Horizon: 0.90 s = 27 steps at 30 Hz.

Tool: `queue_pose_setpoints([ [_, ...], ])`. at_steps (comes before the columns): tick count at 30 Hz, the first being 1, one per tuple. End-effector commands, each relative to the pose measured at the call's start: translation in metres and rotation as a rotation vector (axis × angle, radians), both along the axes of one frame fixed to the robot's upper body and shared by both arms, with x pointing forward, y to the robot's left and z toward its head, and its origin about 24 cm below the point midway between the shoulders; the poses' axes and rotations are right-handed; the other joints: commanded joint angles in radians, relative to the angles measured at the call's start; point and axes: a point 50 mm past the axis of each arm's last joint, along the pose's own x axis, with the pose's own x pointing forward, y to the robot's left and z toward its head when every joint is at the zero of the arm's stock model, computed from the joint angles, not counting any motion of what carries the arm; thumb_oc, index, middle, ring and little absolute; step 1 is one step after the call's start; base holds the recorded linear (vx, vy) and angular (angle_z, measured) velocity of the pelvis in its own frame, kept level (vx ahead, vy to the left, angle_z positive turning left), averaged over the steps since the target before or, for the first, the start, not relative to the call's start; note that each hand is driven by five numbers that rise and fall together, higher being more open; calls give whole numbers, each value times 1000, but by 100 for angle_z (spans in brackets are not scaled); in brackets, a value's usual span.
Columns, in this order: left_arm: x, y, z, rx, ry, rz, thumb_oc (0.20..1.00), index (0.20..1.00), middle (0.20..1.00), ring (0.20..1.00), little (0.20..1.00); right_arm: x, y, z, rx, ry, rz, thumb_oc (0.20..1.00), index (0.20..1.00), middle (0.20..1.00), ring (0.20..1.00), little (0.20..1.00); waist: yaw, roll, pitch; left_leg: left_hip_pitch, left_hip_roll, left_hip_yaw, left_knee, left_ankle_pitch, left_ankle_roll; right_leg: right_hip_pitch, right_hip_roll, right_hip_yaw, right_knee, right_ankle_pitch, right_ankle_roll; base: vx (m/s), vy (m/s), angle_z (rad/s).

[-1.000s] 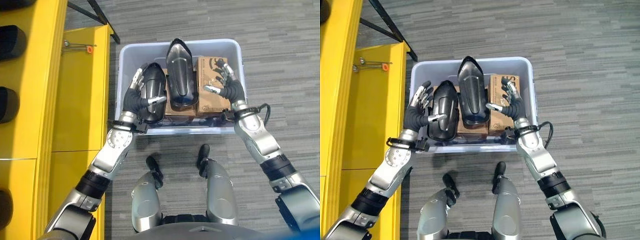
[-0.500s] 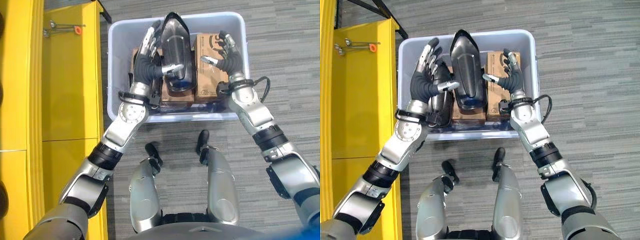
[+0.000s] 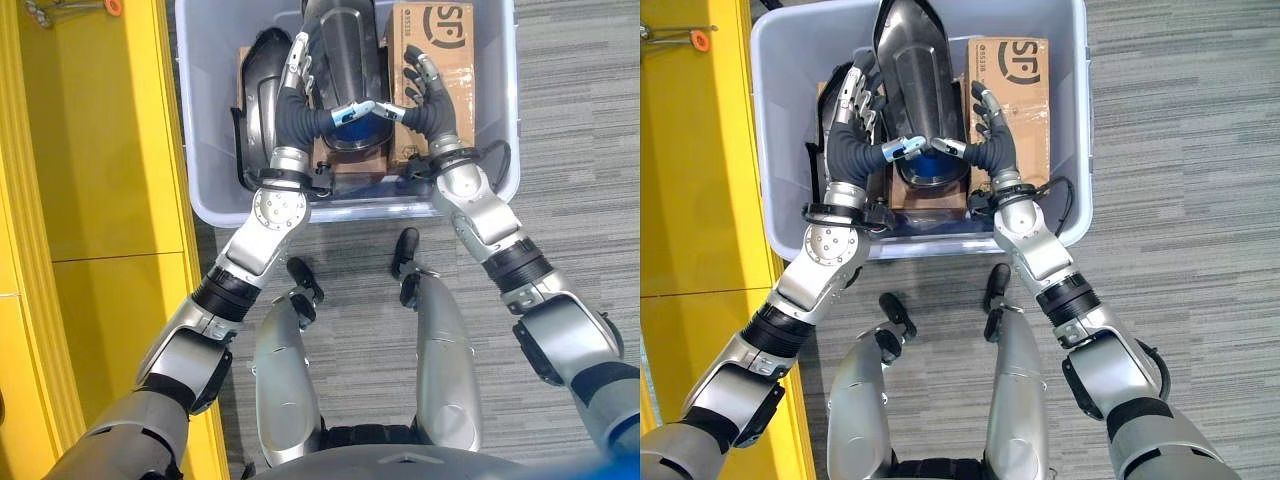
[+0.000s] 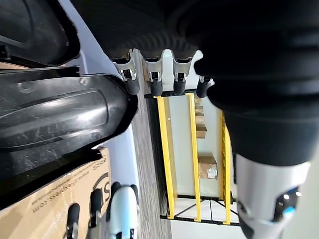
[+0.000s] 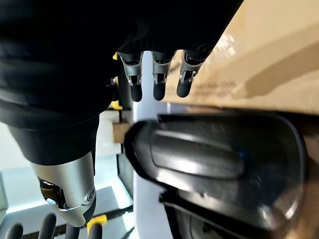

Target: Move parts from the plastic box to the shelf.

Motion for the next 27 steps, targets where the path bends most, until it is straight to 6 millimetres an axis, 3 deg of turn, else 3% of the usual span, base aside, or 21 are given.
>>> queue_pose_setpoints([
  [1,-20,0,34,-65,-204,7,1000,1000,1000,1000,1000,-24,28,48,10,-262,109,1000,1000,1000,1000,1000,1,20,-35,-56,15,-66,-40,3,-67,10,-85,7,20,-89,158,0,0,0],
  [10,-24,8,32,-117,-210,44,1000,1000,1000,1000,1000,-39,48,50,-32,-331,102,1000,1000,1000,1000,1000,29,18,-35,-118,6,-78,-41,10,-68,-42,-95,-13,40,-87,158,-13,-36,8],
  [20,-22,10,27,-72,-207,56,1000,1000,1000,1000,1000,-28,43,41,25,-253,-13,1000,1000,1000,1000,1000,45,20,-35,-153,-1,-83,-45,15,-70,-75,-100,-28,50,-84,159,-6,-12,6],
  [27,-22,5,22,-39,-223,33,1000,1000,1000,1000,1000,-16,9,27,155,-240,-299,1000,1000,1000,1000,1000,35,32,-35,-169,-9,-76,-52,16,-67,-93,-98,-24,53,-82,161,-6,25,0],
])
